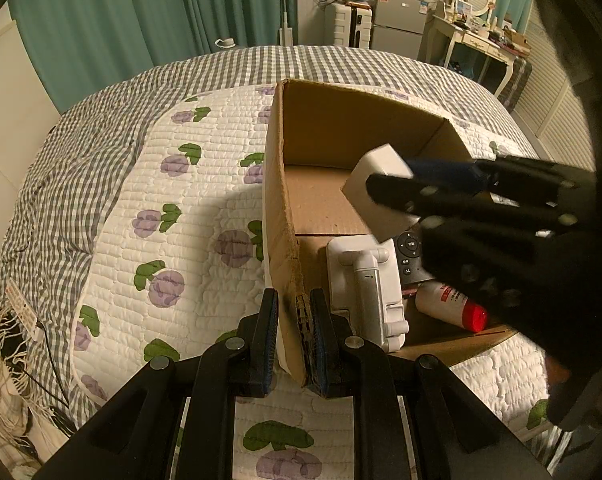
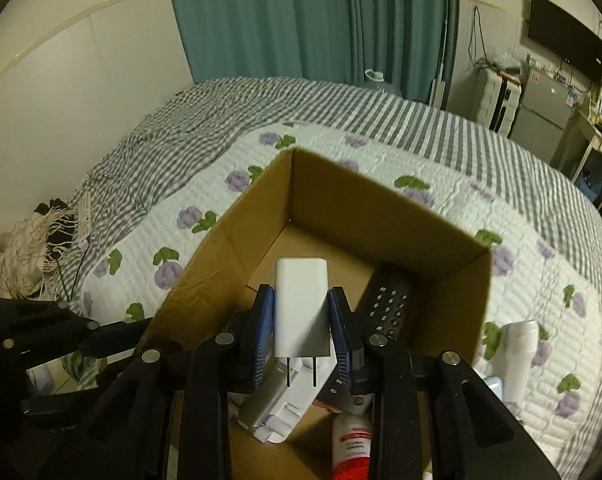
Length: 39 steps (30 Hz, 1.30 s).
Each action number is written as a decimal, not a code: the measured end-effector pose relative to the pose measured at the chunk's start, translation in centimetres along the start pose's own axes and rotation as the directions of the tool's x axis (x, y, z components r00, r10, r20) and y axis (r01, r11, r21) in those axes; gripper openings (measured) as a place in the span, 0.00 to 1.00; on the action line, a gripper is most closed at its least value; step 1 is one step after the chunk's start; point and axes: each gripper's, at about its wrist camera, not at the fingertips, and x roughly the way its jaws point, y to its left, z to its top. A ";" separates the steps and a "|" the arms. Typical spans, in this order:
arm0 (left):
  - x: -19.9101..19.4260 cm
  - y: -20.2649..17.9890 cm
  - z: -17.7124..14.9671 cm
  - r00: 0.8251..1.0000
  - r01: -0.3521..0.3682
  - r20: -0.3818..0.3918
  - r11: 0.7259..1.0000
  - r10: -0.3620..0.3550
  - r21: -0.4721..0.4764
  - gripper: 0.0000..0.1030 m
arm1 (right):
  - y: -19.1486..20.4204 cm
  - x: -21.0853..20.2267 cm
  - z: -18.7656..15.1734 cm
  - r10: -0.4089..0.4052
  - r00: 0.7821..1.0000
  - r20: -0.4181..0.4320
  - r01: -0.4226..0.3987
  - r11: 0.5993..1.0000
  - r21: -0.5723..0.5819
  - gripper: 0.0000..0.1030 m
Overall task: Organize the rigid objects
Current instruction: 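Carry the white plug into the box and release it, then grasp the light-blue earbud case with the right tool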
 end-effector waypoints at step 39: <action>0.2 0.4 -0.2 1.000 -0.007 0.002 1.000 0.007 -0.002 0.16 | -20.5 2.1 -12.7 -0.244 0.938 -0.246 0.323 0.873 0.367 0.81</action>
